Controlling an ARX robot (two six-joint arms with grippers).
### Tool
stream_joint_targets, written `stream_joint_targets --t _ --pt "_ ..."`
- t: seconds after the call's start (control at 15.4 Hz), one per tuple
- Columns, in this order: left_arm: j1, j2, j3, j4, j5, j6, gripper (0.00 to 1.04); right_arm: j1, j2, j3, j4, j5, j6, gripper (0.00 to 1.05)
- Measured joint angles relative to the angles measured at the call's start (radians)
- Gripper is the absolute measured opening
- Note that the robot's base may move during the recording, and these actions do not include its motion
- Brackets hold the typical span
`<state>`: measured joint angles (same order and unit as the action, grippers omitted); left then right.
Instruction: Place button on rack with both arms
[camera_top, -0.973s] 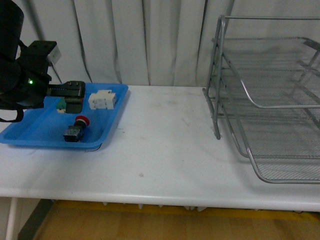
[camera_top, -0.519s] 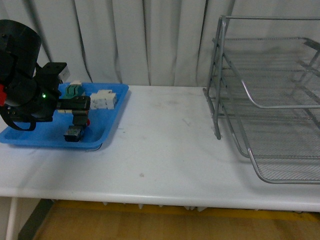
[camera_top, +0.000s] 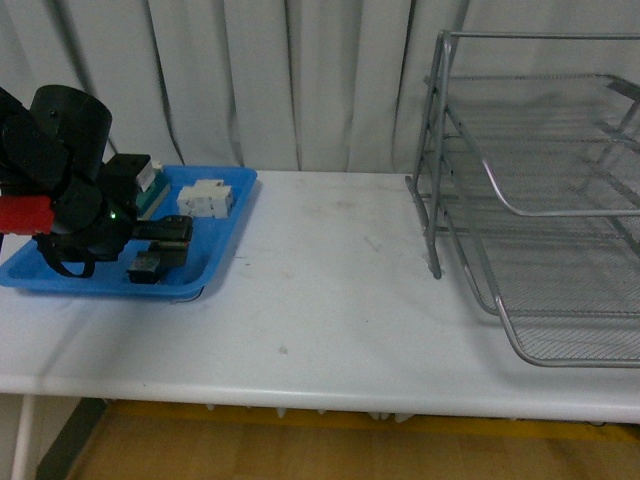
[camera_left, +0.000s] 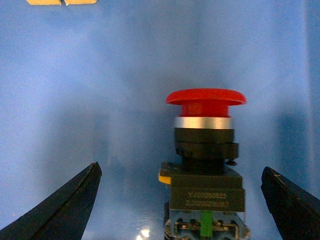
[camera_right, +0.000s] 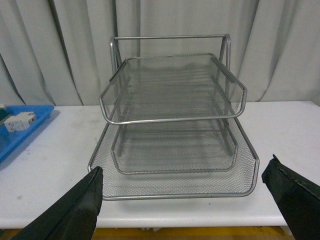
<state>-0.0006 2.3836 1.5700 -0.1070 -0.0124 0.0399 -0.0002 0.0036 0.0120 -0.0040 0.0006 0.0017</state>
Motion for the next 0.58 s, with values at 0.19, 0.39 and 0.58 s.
stream_joint_targets --t 0.19,0.39,0.58 --pt "0.007 0.024 0.018 -0.007 -0.01 0.029 0.91 0.0 0.0 0.0 0.0 0.0 0.0 0.98" --pt "0.01 0.025 0.019 -0.013 -0.011 0.039 0.6 0.0 0.0 0.0 0.0 0.0 0.0 0.98" --pt "0.002 0.022 0.018 -0.012 -0.014 0.035 0.37 0.0 0.0 0.0 0.0 0.0 0.0 0.98"
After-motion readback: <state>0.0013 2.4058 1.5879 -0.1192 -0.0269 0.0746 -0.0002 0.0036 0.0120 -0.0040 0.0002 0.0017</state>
